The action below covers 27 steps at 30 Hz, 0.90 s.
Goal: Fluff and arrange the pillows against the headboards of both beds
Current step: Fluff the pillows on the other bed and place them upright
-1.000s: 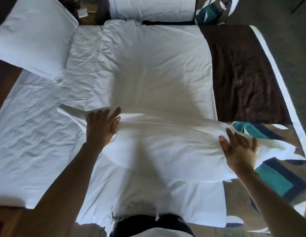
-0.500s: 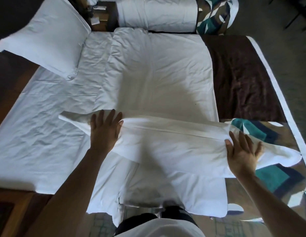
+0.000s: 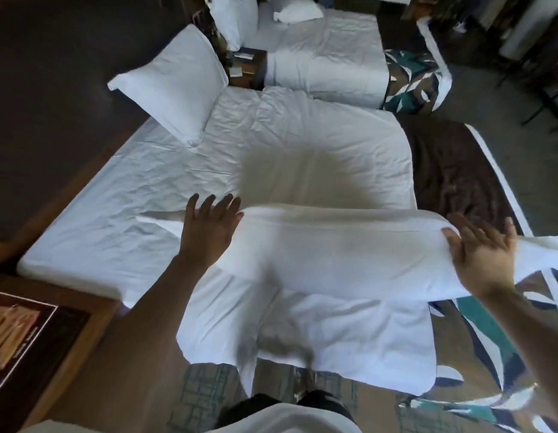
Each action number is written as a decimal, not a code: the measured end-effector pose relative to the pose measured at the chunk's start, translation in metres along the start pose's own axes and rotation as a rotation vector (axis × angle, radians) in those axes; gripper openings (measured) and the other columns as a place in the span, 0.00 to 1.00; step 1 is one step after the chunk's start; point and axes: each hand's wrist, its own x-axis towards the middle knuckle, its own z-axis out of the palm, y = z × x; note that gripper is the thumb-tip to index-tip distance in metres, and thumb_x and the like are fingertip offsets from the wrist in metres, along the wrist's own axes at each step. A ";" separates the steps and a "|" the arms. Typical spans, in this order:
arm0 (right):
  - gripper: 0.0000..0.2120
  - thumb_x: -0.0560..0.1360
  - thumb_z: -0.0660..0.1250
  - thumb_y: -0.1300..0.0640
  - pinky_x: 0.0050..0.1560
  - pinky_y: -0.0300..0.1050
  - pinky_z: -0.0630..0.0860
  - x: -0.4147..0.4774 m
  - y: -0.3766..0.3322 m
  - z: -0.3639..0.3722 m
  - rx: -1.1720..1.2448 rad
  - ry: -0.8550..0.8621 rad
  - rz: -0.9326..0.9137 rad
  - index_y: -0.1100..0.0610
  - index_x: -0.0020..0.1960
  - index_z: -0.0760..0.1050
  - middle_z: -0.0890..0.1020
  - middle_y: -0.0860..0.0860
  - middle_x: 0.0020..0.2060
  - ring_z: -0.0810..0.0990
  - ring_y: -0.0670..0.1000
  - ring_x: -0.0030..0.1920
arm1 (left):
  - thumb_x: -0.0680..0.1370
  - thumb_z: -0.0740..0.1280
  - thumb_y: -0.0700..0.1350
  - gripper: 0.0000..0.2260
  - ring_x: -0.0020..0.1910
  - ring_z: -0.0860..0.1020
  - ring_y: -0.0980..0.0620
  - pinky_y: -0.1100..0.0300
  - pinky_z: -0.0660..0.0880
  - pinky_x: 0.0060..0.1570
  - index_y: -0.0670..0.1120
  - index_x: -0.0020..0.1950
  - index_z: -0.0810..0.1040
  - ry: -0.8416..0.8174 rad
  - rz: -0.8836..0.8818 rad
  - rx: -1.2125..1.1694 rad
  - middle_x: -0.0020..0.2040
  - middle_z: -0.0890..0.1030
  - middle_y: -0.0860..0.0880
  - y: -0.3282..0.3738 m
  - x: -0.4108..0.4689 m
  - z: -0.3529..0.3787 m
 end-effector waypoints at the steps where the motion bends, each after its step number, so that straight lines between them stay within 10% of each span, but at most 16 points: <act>1: 0.21 0.84 0.55 0.47 0.77 0.66 0.53 0.007 -0.011 -0.005 0.010 0.018 -0.016 0.58 0.67 0.78 0.82 0.58 0.63 0.79 0.63 0.62 | 0.86 0.61 0.51 0.15 0.57 0.82 0.42 0.40 0.72 0.65 0.48 0.67 0.81 -0.002 -0.029 -0.002 0.62 0.83 0.49 -0.011 -0.004 -0.009; 16: 0.20 0.84 0.56 0.49 0.73 0.65 0.61 0.133 -0.227 0.083 0.218 0.030 -0.462 0.58 0.65 0.80 0.85 0.57 0.58 0.82 0.63 0.59 | 0.84 0.62 0.49 0.16 0.40 0.83 0.36 0.47 0.78 0.43 0.43 0.64 0.82 -0.207 -0.410 0.117 0.61 0.84 0.44 -0.160 -0.118 -0.097; 27: 0.15 0.83 0.61 0.53 0.68 0.66 0.67 0.280 -0.386 0.168 0.375 0.157 -0.723 0.60 0.61 0.80 0.86 0.62 0.49 0.84 0.64 0.51 | 0.86 0.54 0.54 0.21 0.41 0.82 0.34 0.49 0.78 0.44 0.44 0.67 0.81 -0.338 -0.638 0.313 0.58 0.85 0.45 -0.234 -0.112 -0.088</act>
